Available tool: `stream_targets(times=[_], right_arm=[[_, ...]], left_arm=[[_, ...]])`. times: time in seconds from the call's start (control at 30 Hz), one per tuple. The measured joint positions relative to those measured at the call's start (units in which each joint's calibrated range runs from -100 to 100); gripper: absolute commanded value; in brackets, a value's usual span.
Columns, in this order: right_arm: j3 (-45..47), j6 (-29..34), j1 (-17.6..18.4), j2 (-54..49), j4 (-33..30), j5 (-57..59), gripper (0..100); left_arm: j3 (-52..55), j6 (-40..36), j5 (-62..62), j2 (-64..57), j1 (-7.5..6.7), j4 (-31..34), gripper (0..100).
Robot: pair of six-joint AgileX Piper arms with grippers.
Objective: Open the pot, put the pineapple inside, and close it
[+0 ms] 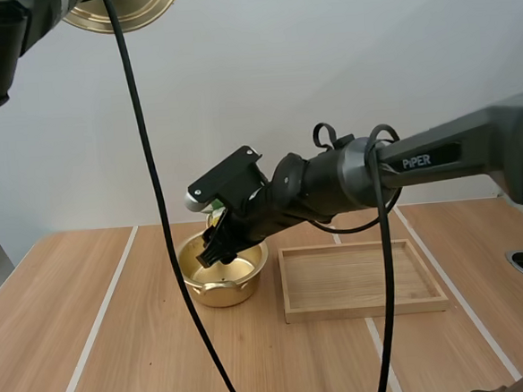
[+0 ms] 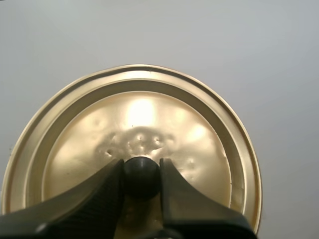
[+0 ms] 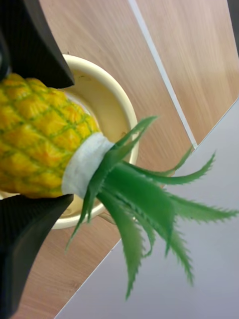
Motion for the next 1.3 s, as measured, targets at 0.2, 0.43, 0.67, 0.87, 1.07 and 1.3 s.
stream_targets(times=[0.2,0.43,0.67,0.87,1.07,1.3], right_arm=[[0.0,0.0,0.0,3.5,0.0,-5.1,0],[0.0,0.0,0.0,7.7,0.0,-7.6,0],[-1.1,0.0,0.0,10.6,0.0,-7.6,0],[-5.7,0.0,0.1,13.1,0.5,-6.5,0],[-8.7,-0.1,1.6,15.1,1.4,-5.5,0],[-8.7,-0.1,1.9,18.6,1.4,-4.6,0]], left_arm=[[0.0,0.0,0.0,0.0,0.00,0.0,0],[0.0,0.0,0.0,0.0,0.00,0.0,0],[0.0,0.0,0.0,0.0,0.00,0.0,0],[0.0,0.0,0.0,0.0,0.00,0.0,0],[0.0,0.0,0.0,0.0,0.00,0.0,0],[0.0,0.0,0.0,0.0,0.00,0.0,0]])
